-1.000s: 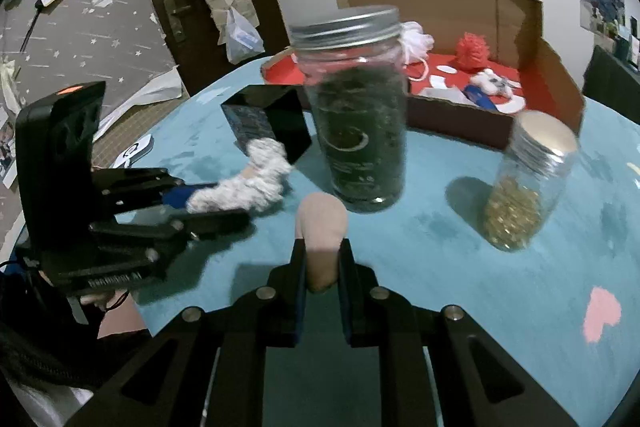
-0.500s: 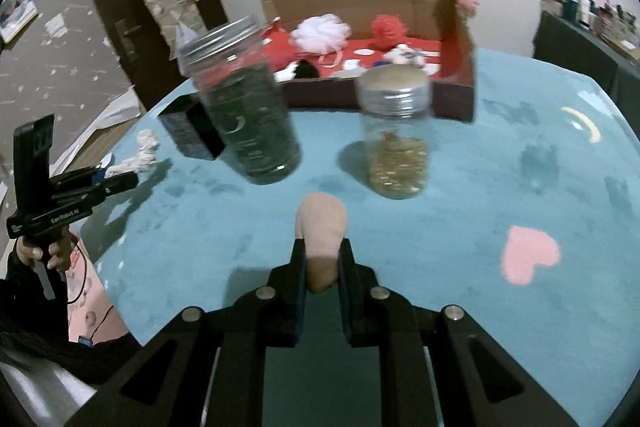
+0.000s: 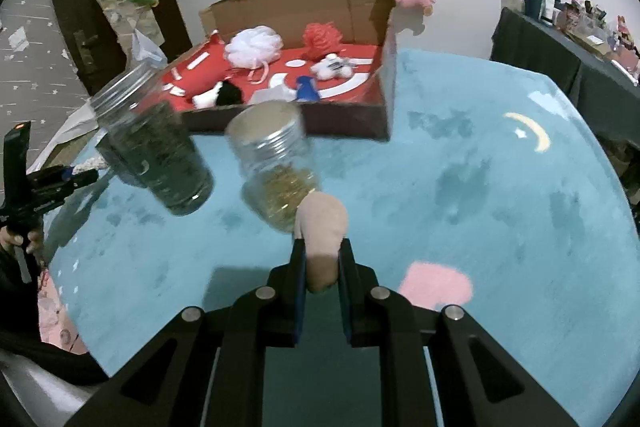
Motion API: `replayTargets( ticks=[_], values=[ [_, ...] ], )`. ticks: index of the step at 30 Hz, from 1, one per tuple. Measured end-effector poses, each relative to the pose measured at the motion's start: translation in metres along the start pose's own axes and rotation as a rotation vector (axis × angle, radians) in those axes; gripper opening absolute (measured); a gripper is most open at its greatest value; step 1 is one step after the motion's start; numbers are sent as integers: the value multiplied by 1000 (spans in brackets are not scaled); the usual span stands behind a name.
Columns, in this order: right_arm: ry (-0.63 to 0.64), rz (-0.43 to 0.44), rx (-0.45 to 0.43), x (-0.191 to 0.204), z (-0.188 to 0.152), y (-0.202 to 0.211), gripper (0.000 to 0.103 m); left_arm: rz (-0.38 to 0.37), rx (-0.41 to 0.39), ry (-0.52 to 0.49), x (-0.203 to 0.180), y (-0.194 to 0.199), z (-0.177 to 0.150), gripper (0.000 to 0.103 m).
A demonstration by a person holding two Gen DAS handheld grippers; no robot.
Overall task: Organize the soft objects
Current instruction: 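Carry the scrunchie and tan pad up and over into the box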
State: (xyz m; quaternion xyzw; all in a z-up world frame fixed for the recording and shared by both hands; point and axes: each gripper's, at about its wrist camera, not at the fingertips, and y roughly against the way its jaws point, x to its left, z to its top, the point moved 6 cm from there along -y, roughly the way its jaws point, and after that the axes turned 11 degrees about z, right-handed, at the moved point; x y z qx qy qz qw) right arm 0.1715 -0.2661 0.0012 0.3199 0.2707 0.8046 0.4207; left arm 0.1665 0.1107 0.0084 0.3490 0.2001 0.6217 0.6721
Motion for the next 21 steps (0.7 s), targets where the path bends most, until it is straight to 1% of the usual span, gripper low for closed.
replayTargets(
  ticks=[5,7,12,16,21],
  values=[
    [-2,-26,2,-15,13,-1,16,-35,-7,-12,4,-5,12,26],
    [-2,-28,-3,-19,20,-1,16,-56,-15,-13,5,-5,18,26],
    [28,-28,-16,-22,40,1,16,-74,-23,-35,6,-8,32,26],
    [54,-20,-16,-22,55,-2,16,-90,-27,-50,6,-11,42,26],
    [76,23,-12,-21,70,-7,16,-115,-38,-74,4,-11,54,26]
  ],
)
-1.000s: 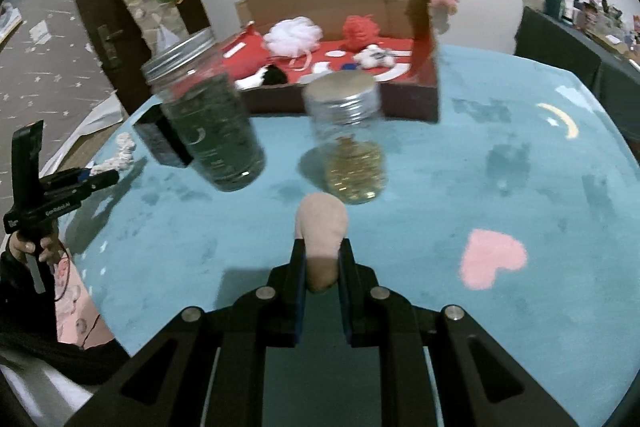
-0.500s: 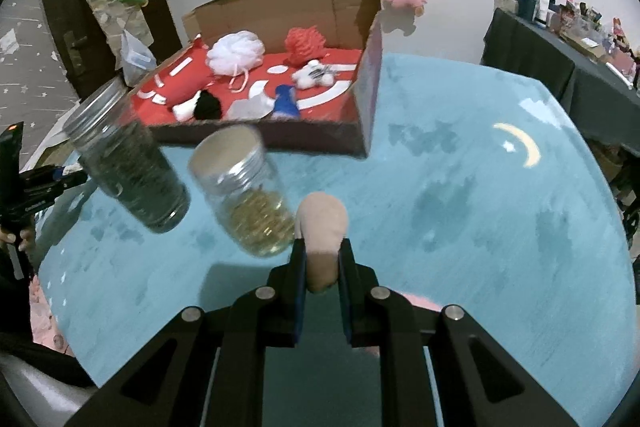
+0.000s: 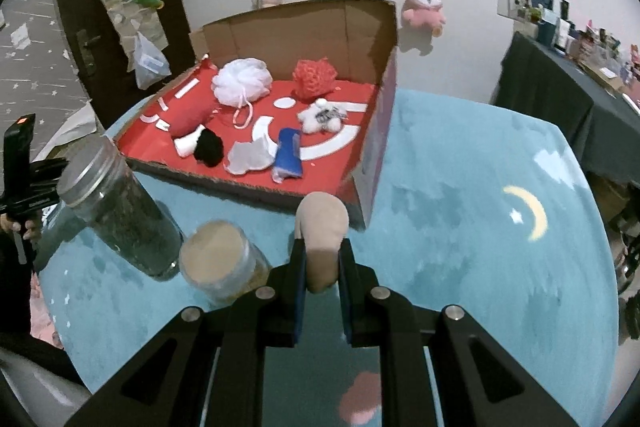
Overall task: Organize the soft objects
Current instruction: 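Carry the scrunchie and tan pad up and over into the box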
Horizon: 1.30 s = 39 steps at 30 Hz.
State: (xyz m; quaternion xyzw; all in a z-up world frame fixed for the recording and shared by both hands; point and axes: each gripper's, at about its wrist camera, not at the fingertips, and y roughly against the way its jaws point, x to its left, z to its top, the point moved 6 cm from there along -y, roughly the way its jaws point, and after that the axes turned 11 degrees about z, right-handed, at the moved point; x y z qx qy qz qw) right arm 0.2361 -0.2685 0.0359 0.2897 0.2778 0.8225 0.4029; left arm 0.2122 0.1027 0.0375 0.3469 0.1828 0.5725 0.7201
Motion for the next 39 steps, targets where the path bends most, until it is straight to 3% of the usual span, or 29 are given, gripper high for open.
replayTargets(
  ticks=[12,22,27,39],
  values=[
    [33,115,16,13,32,-13,16,-68,-20,-94,-27,-11,52,26],
    [81,160,89,28,85,-54,16,-147,46,-155,-68,-46,103,26],
    [97,160,135,33,105,-77,16,-151,100,-174,-85,-69,117,26],
    [60,123,281,24,138,-149,17,-83,225,-205,-96,-133,141,26]
  ],
)
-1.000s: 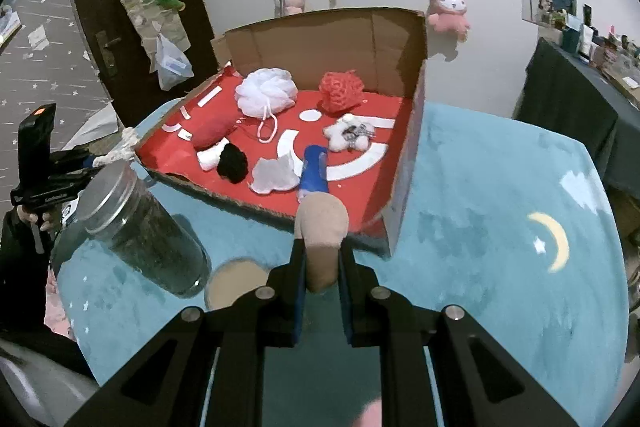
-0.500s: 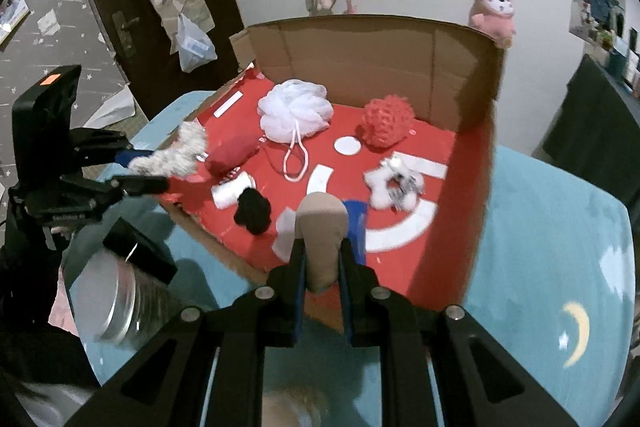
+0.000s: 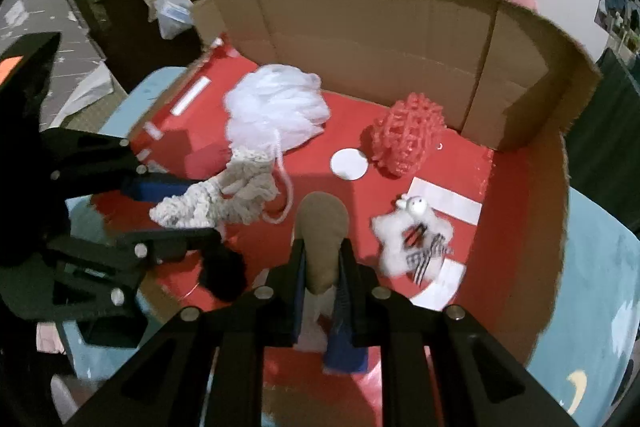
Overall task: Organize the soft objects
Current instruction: 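Carry the scrunchie and tan pad up and over into the box, then open both tools to drop the scrunchie and pad onto the box floor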
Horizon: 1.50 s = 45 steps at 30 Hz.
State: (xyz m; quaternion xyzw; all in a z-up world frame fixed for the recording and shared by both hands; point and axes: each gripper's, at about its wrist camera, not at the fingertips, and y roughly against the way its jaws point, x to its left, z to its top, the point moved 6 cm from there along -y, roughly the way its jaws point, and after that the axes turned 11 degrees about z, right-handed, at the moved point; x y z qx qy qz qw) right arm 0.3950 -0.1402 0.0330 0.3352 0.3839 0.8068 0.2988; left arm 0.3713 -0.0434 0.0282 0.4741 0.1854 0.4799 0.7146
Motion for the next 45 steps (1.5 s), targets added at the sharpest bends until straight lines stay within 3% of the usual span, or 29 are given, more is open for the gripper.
replayTargets(
  ticks=[10,23,25,27,28,34,40,45],
  values=[
    [-66,4,71,-19,11,-33,19,27,64,13,13,-34,1,27],
    [-67,-18,96,-23,10,-41,33,48,72,1,11,-41,3,30],
    [-63,-19,96,-19,13,-45,35,46,73,5,9,-42,4,33],
    [-54,-28,96,-18,14,-45,38,45,70,8,9,-42,4,59],
    [-47,-34,96,-18,14,-44,38,48,58,6,8,-40,5,63],
    [-34,-59,94,-12,17,-42,44,47,41,16,10,-30,6,63],
    [-30,-86,74,-8,17,-32,59,57,35,52,13,-18,3,65],
    [-56,-107,19,-6,11,-8,77,57,21,124,17,1,-5,70]
  ],
)
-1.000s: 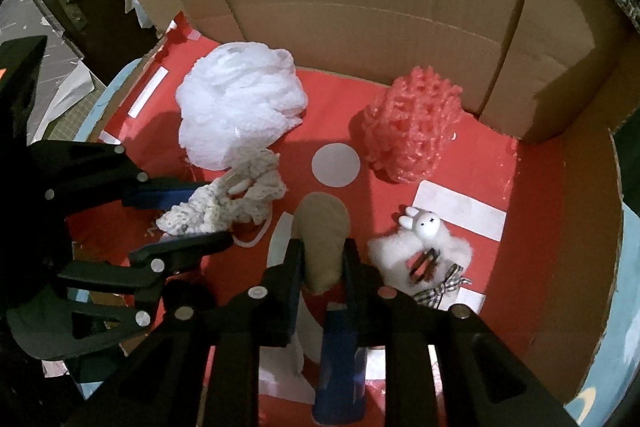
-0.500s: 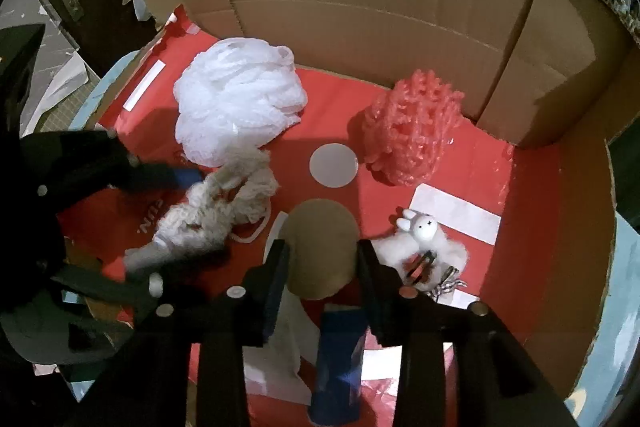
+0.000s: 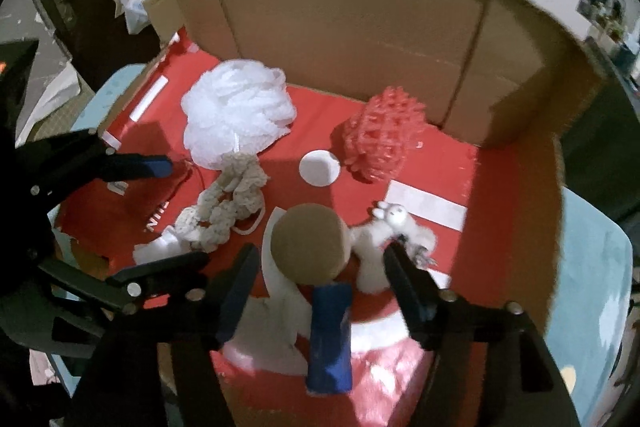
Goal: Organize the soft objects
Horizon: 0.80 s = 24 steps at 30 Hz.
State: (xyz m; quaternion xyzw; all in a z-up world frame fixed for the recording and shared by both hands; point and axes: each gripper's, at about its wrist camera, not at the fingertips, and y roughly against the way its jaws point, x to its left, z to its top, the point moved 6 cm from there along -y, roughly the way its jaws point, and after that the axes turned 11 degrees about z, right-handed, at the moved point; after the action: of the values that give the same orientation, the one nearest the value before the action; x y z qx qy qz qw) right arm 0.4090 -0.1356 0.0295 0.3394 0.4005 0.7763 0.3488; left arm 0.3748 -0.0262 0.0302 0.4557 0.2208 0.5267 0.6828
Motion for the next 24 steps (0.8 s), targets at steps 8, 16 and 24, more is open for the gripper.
replayTargets(
  ticks=[8,16,24],
  values=[
    [-72,-79,-94,-1,-29,47,94,21,-21,119,5,33,-22,77],
    [-142,-152,-143,1,-60,65,97,76,-23,179,4,44,-42,77],
    [-193,-146,-151,4,-79,59,97,102,-11,218,2,41,-52,77]
  ],
)
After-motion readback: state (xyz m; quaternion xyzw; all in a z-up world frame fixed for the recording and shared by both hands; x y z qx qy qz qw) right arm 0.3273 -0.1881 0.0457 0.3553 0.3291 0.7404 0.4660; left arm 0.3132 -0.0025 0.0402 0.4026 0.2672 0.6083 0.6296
